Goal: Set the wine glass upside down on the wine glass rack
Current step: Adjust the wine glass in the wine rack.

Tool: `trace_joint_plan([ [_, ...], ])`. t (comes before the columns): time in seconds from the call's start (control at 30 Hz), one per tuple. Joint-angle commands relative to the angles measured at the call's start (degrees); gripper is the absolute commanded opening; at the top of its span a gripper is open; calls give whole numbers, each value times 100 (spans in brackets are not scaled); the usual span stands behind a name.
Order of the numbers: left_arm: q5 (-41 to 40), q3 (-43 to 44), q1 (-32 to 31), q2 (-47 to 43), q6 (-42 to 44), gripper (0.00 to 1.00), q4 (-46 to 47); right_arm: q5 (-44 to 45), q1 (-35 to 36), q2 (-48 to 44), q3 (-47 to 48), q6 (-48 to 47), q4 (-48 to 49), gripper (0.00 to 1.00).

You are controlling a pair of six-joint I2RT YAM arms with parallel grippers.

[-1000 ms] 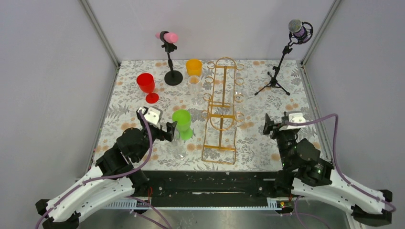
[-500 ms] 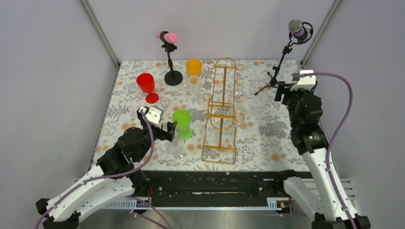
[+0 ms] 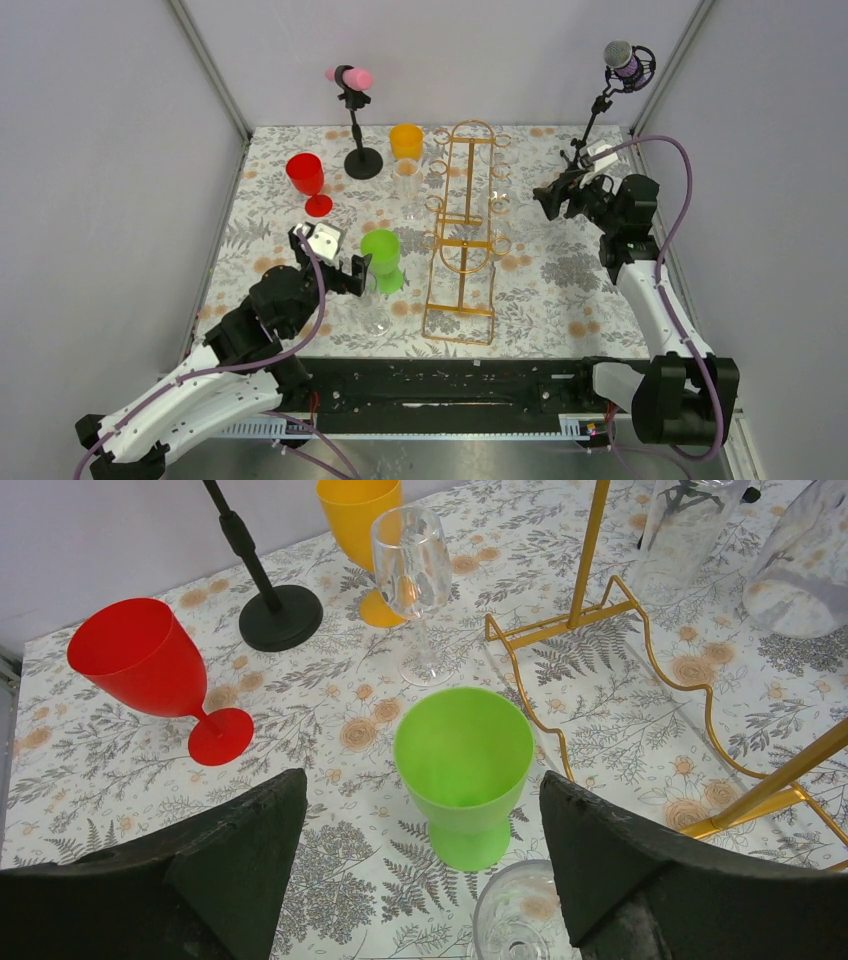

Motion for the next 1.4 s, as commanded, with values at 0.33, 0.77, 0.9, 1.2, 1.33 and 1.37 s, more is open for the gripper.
trace_joint_plan([
  [0.33, -25, -24, 28, -24, 65, 87, 301, -2336, -16, 1095, -346, 1202, 3667, 67],
  [0.77, -6, -16, 31, 8, 65, 87, 296, -2954, 131, 1545, -232, 1471, 4299, 66],
  [0.9, -26, -20, 32, 2, 74, 87, 297, -2926, 295, 1606, -111, 1201, 3980, 65],
  [1.2, -23, -24, 20, 11, 67, 87, 297, -2717, 622, 1748, 90, 1057, 3868, 65],
  [1.33, -21, -27, 30, 2, 72, 87, 301, -2697, 695, 1836, 176, 1085, 3841, 63],
  [1.37, -23, -27, 29, 1, 70, 87, 298, -2696, 712, 1847, 183, 1086, 3841, 63],
])
